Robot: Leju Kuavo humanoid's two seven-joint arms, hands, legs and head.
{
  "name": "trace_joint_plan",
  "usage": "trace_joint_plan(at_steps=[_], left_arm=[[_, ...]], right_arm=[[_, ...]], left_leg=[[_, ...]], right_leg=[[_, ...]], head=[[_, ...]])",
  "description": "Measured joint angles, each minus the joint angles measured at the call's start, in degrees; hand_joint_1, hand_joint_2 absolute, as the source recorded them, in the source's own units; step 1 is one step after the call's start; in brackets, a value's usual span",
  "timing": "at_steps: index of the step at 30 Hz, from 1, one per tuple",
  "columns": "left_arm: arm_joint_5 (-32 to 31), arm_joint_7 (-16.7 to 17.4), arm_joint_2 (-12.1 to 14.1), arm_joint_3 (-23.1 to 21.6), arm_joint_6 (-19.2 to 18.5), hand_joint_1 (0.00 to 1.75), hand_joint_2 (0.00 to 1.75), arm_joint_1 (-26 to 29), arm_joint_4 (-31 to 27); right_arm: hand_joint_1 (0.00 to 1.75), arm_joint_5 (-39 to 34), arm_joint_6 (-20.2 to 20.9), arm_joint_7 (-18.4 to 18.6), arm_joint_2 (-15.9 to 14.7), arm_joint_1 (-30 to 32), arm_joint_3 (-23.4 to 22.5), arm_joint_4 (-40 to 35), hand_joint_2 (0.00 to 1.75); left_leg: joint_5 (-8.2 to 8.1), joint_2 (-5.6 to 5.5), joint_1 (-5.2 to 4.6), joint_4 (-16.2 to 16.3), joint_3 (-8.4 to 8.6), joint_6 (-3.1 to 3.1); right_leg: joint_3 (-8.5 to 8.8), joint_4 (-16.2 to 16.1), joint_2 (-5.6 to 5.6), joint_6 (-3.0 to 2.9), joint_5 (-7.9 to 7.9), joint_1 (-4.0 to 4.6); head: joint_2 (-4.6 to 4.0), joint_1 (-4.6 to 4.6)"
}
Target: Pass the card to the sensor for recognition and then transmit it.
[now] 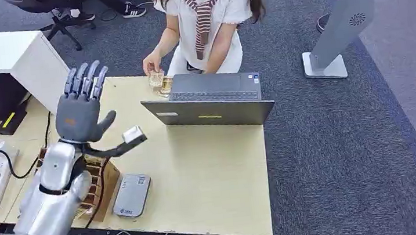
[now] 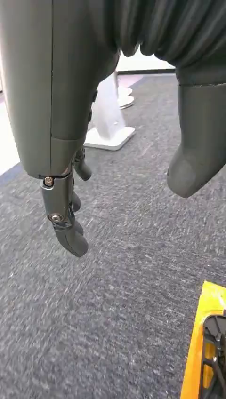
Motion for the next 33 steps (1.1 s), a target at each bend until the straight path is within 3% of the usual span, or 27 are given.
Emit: trace_joint_plan(at_steps=[5,10,15,21,24,27,33], left_arm=[[1.36,-4.07,0.72,2.12,5.75,0.00,1.75,18.32,-14.32],[1.01,-5.82,2.06,2.91,7.24,0.00,1.75,30.75,-22.58],[0.75,-5.36,3.50,3.41,6.15,0.00,1.75,36.52,-26.48],[-1.61,1.76,7.09,5.72,3.20,0.00,1.75,45.06,-28.71],[-1.44,2.73,8.59,7.70,2.56,0.00,1.75,47.32,-28.74],[-0.95,4.63,9.42,9.32,-0.68,0.00,1.75,48.49,-28.71],[1.27,3.08,9.53,15.73,-3.47,0.00,1.75,49.56,-27.54]], right_arm=[[0.00,-1.86,-0.94,-0.20,0.00,0.42,-1.51,0.00,1.75],[0.00,-2.96,-1.38,-1.05,0.02,0.47,-2.73,0.00,1.75],[0.00,-3.37,-1.75,-1.92,0.02,0.41,-3.47,0.00,1.75],[0.00,-3.92,-1.77,-1.81,0.02,0.45,-4.26,0.00,1.75],[0.00,-3.94,-1.77,-1.64,0.02,0.46,-4.46,0.00,1.75],[0.00,-3.92,-1.73,-1.46,0.02,0.43,-4.50,0.00,1.75],[0.00,-3.59,-1.68,-1.33,0.02,0.45,-4.50,0.00,1.75]], left_leg=[[-0.13,0.06,0.01,-0.01,-0.03,-0.01],[-0.15,-0.03,0.01,0.00,-0.04,-0.01],[-0.15,-0.08,0.01,-0.02,-0.02,-0.01],[-0.14,-0.10,0.03,-0.02,0.01,-0.02],[-0.14,-0.13,0.05,-0.02,-0.01,-0.02],[-0.14,-0.13,0.05,-0.03,-0.01,-0.02],[-0.12,-0.13,0.04,-0.02,0.00,0.00]], right_leg=[[-0.07,-0.01,0.08,0.02,-0.15,0.00],[-0.07,-0.02,-0.04,0.04,-0.19,0.00],[0.05,-0.01,-0.13,0.04,-0.18,0.01],[0.02,-0.01,-0.15,0.03,-0.19,0.02],[0.03,-0.01,-0.19,0.02,-0.20,0.03],[0.03,-0.01,-0.18,0.02,-0.19,0.03],[0.07,-0.01,-0.19,0.03,-0.19,0.02]], head=[[0.00,0.00],[0.00,0.00],[0.00,0.02],[0.00,0.00],[0.00,0.00],[0.00,0.02],[0.00,0.00]])
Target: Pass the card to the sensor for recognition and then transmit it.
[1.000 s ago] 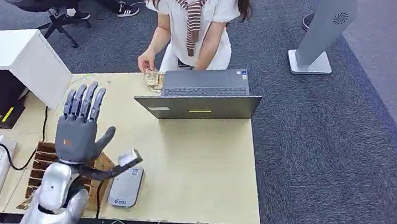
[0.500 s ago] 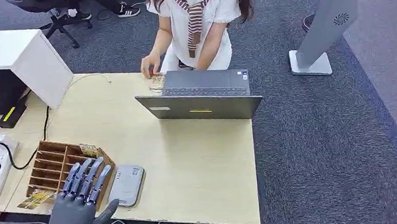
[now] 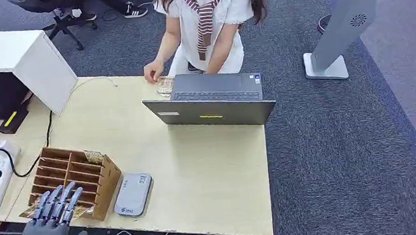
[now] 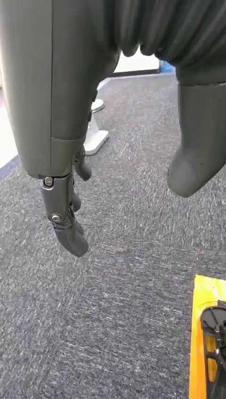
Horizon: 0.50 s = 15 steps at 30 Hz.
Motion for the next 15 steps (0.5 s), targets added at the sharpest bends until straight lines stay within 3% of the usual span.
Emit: trace_joint_plan(at_steps=[15], left_arm=[[1.44,-6.97,-4.85,12.03,-4.20,0.00,1.75,-0.14,5.14]], right_arm=[[0.00,1.51,0.35,0.37,0.00,0.00,0.00,0.00,1.75]], left_leg=[[0.00,0.00,0.00,0.00,0.00,0.00]], right_leg=[[-0.01,0.00,0.00,0.00,0.00,0.00]], head=[[0.00,0.00]])
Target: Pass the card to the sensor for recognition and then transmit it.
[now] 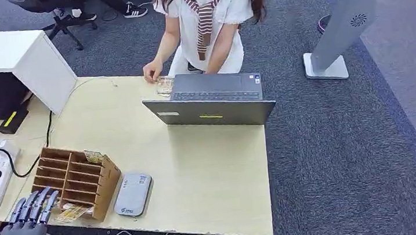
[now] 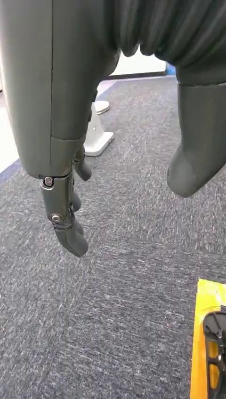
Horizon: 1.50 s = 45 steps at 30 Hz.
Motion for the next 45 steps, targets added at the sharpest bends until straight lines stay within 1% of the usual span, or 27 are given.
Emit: trace_joint_plan(at_steps=[5,14,26,34,45], left_arm=[[-0.33,-0.13,-1.44,1.38,-0.52,0.00,1.75,-0.08,0.81],[-0.68,-0.59,-2.77,2.43,-0.81,0.00,1.75,-0.46,1.75],[-1.90,-1.22,-4.45,2.42,-1.11,0.00,1.75,-4.66,3.84],[-1.77,-1.22,-5.11,2.23,-1.16,0.00,1.75,-6.53,5.16],[-1.71,-1.22,-5.33,2.18,-1.18,0.00,1.75,-7.00,5.49]], right_arm=[[0.00,0.11,0.15,0.02,0.02,0.00,0.00,0.00,1.75],[0.00,0.22,0.41,0.09,0.13,-0.01,0.00,0.00,1.75],[0.00,1.35,0.68,0.15,0.24,-0.05,0.17,0.00,1.75],[0.00,2.08,0.68,0.35,0.24,-0.07,0.39,0.00,1.75],[0.00,2.08,0.68,0.35,0.24,-0.07,0.44,0.00,1.75]], left_leg=[[0.00,-0.01,0.00,0.00,0.00,0.00],[0.00,-0.01,0.00,0.00,0.01,0.00],[0.01,-0.03,-0.01,0.00,0.03,0.00],[0.01,-0.02,0.00,0.00,0.03,0.00],[0.01,-0.02,0.00,0.00,0.03,0.00]], right_leg=[[0.00,0.00,-0.01,0.00,0.00,0.00],[0.00,0.00,-0.01,0.00,0.00,0.00],[0.01,0.00,-0.07,0.00,0.01,0.00],[-0.01,0.00,-0.06,0.00,0.01,0.00],[-0.01,0.00,-0.06,0.00,0.00,0.00]], head=[[0.00,0.02],[0.00,0.02],[-0.02,0.00],[0.00,0.02],[0.00,0.00]])
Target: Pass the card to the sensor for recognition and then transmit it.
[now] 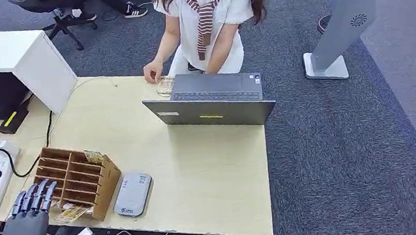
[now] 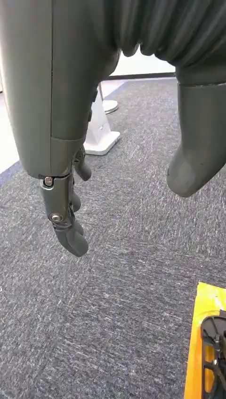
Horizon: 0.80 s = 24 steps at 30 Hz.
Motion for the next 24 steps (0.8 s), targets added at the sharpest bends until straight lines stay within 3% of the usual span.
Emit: trace_joint_plan(at_steps=[24], left_arm=[[-0.15,1.84,0.09,-5.33,-0.48,0.00,1.75,-2.86,2.95]], right_arm=[[0.00,0.98,0.33,0.15,0.28,-0.05,0.70,0.02,1.75]], left_leg=[[0.00,0.00,0.00,0.00,0.00,0.00]], right_leg=[[-0.01,0.00,0.01,0.00,0.00,0.00]], head=[[0.00,0.02]])
